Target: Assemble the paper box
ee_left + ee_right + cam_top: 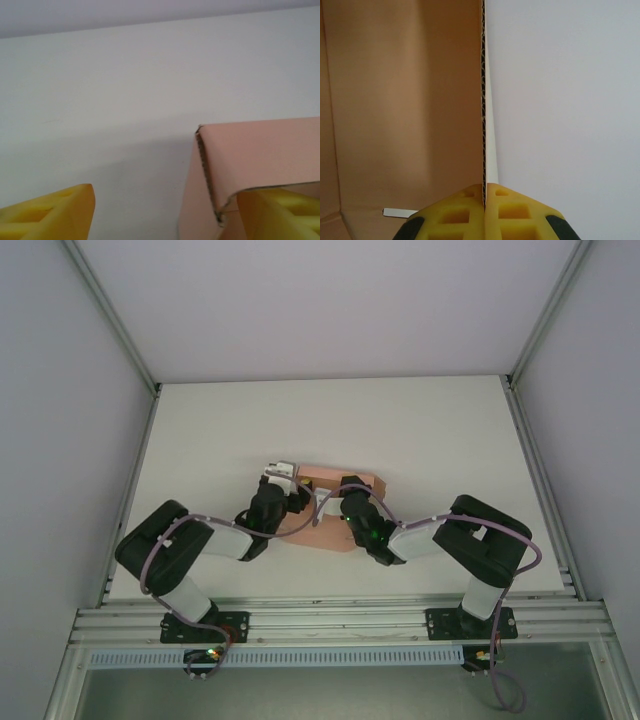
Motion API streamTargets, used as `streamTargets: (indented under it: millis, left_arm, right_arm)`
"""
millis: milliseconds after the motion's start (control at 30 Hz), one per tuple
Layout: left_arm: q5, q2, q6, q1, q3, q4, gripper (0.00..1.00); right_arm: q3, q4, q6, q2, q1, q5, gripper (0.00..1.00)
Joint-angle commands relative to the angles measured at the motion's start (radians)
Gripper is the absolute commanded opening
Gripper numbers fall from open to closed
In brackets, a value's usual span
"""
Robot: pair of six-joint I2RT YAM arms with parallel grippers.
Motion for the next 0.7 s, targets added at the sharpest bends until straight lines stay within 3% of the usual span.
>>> streamTargets:
  millis: [0,233,367,433,500,667]
  left_arm:
    - [0.012,-0.003,-0.007,0.017,0.024,-0.08,0.67]
    - [0.015,0.072,0.008,0.024,0.082,-0.071,0.43]
    - [0.019,0.1,0.016,0.024,0.104,-0.05,0.36]
    - [0.014,0.111,0.028,0.026,0.108,-0.028,0.21]
    - [-0.002,0.118,0.038,0.025,0.11,-0.019,0.0]
    - [-0.025,0.092,0.032,0.027,0.099,-0.029,0.0]
  right_arm:
    - [0.006,-0.082,0.017,0.031,-0.004,0.011,0.0]
    - [0.001,-0.084,0.034,0.026,-0.005,0.002,0.0]
    - [-0.006,-0.115,0.055,0.011,-0.004,-0.019,0.0]
    - [-0.006,-0.118,0.062,0.005,-0.006,-0.021,0.0]
    - [-0.003,-0.13,0.075,-0.003,-0.008,-0.021,0.05]
    - [0.009,-0.206,0.161,-0.073,-0.014,-0.004,0.32]
